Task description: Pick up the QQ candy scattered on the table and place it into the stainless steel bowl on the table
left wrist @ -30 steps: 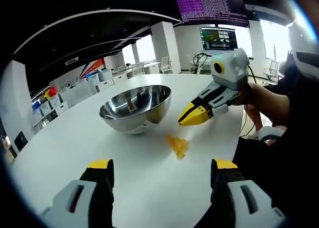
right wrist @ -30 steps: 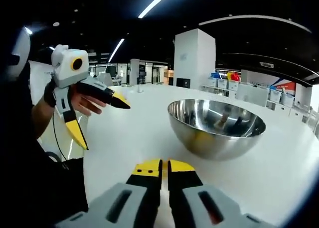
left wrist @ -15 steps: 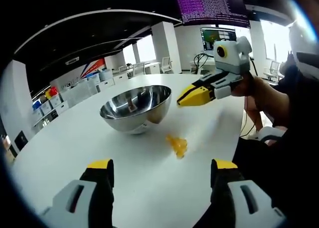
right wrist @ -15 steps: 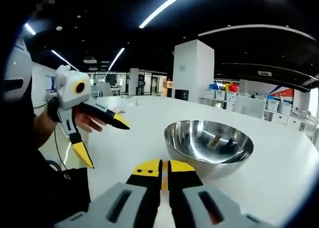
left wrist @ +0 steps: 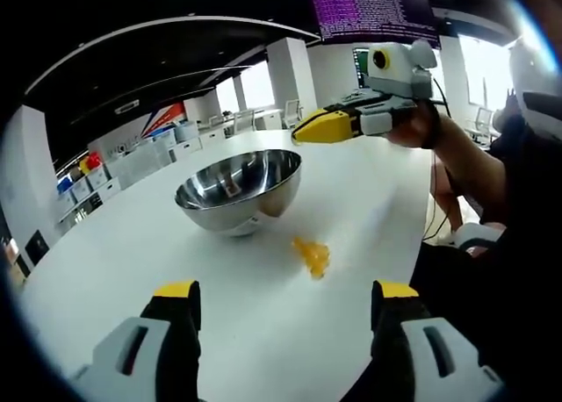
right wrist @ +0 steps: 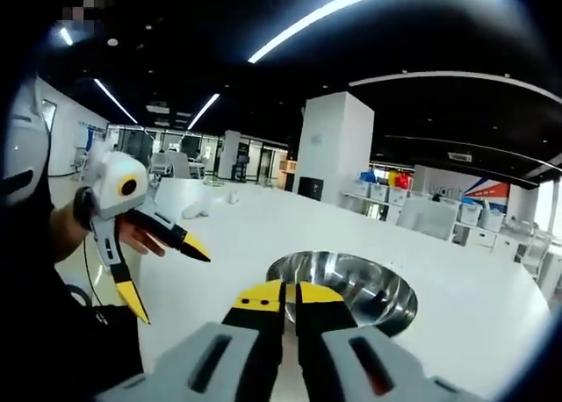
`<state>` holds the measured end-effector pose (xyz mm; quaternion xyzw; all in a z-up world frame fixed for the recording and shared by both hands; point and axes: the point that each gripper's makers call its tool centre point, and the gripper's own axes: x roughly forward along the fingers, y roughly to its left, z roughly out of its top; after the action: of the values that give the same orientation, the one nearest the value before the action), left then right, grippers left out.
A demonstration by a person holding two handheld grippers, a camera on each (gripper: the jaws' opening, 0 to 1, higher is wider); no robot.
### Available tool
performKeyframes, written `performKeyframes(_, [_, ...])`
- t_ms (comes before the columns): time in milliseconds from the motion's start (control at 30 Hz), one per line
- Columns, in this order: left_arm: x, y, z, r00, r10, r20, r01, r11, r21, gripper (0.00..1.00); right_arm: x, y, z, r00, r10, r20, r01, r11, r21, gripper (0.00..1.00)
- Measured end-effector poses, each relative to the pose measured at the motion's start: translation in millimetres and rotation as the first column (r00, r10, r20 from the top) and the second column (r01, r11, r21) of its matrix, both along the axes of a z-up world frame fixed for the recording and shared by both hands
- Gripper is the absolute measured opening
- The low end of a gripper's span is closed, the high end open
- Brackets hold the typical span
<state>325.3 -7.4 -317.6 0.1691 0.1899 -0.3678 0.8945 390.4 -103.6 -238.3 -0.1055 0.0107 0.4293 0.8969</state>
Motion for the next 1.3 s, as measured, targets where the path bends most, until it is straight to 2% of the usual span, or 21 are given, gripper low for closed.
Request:
performKeyframes(133, [0.5, 1.2, 0.0, 1.0, 0.003, 0.001, -0.003, 1.0, 0.003, 0.79, 10.5, 1.1, 3.0, 0.999, -0.026, 0.043, 0.027, 0.999, -0.023, 0.03])
performKeyframes(267, [1.4, 0.7, 0.9, 1.0, 0.004, 0.007, -0.004, 1.0, 0.0, 0.79, 28.9, 1.8, 1.4, 0.998, -0.051, 0.047, 0.052, 0.998, -0.02, 0.03])
performKeyframes(467, [1.0, 1.3, 0.8, 1.0, 0.004, 0.006, -0.004, 1.0, -0.002, 0.79, 59.7, -2.9, -17.3, 0.993, -0.121, 0.004, 0.121, 0.992, -0.027, 0.03])
performKeyframes(567, [0.1, 2.2, -2.4, 1.0, 0.004, -0.004, -0.004, 1.0, 0.001, 0.79, 75.5, -7.1, -28.2, 0.984, -0.178, 0.032, 0.18, 0.98, -0.088, 0.03])
performKeyframes(733, [-1.2, 1.4, -5.3, 1.0, -0.005, -0.014, 0.005, 1.0, 0.008, 0.79, 75.3, 4.7, -36.6, 0.987, -0.162, -0.007, 0.161, 0.984, -0.076, 0.03])
performKeyframes(900, [0.0, 3.2, -1.5, 1.0, 0.0, -0.004, 0.0, 1.0, 0.001, 0.79, 75.5, 5.7, -42.5, 0.986, -0.165, -0.027, 0.163, 0.983, -0.08, 0.04])
performKeyframes(1167, [-1.0, 4.3, -3.2, 1.0, -0.002, -0.009, 0.002, 1.0, 0.012, 0.79, 76.2, 2.4, -40.6, 0.985, -0.168, -0.044, 0.165, 0.984, -0.062, 0.04])
performKeyframes(1300, [-1.6, 2.7, -1.8, 1.0, -0.006, -0.005, 0.006, 1.0, 0.013, 0.79, 73.8, 4.4, -46.1, 0.988, -0.152, -0.035, 0.148, 0.984, -0.096, 0.06])
